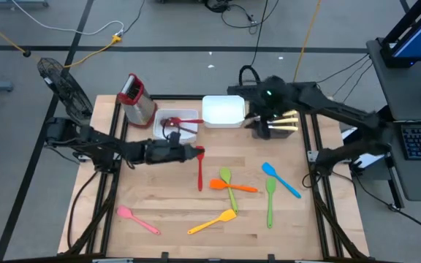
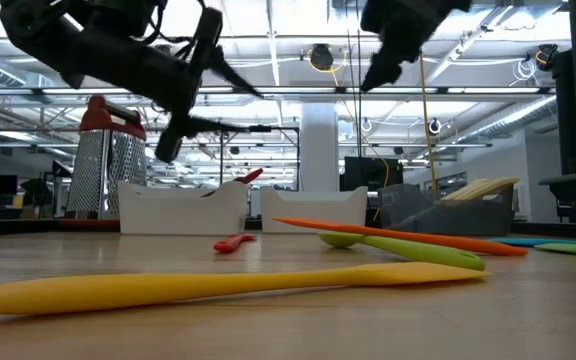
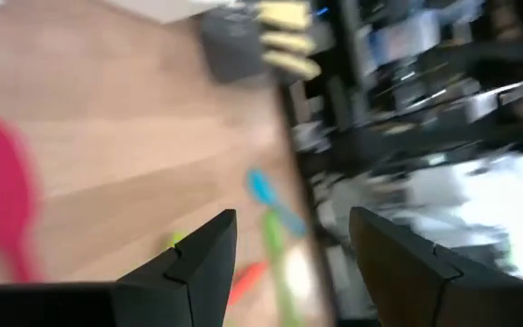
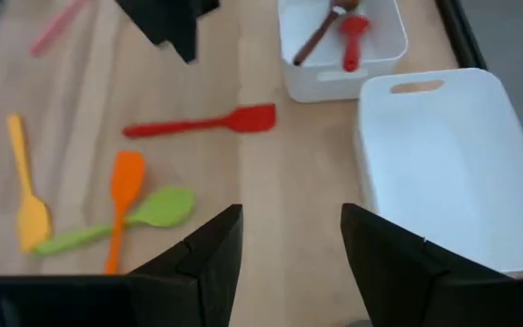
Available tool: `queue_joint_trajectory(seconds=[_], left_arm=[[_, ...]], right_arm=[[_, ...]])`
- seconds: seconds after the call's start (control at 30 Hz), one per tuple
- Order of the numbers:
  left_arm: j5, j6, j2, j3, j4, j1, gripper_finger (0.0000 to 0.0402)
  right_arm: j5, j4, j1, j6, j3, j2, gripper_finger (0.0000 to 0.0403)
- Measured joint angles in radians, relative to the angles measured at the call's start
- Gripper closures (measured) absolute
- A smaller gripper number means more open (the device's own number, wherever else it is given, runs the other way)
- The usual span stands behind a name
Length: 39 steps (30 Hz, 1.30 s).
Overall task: Pick & Place Kitchen Items
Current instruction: Put the orange spatula into the right white bin
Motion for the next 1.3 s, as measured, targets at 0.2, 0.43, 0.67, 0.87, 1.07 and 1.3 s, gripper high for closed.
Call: queue_joint_trajectory(seconds=[0.2,0.43,0.67,0.87,1.07,1.3], left_arm=[[-0.016,0.063,0.000,0.000,-0.244,-0.075,0.0182],[0.017,0.044,-0.048,0.001,-0.586,-0.191,0.0182],[-0.010,-0.141,-0.220,0.000,-1.095,-0.323,0.0181],[-0.143,-0.389,-0.323,0.000,-1.342,-0.407,0.0181],[-0.167,-0.402,-0.348,0.000,-1.352,-0.412,0.0182],[-0.238,-0.510,-0.344,0.000,-1.493,-0.412,0.0183]], right_arm=[[0.000,0.253,0.075,0.255,-0.255,-0.186,0.0222],[-0.002,0.755,0.196,0.553,-0.503,-0.253,0.0222],[0.001,1.011,0.323,0.642,-0.595,-0.204,0.0222],[0.134,0.978,0.413,0.630,-0.596,-0.149,0.0222],[0.240,0.903,0.455,0.617,-0.593,-0.084,0.0222],[0.241,0.850,0.496,0.650,-0.591,0.003,0.0222]])
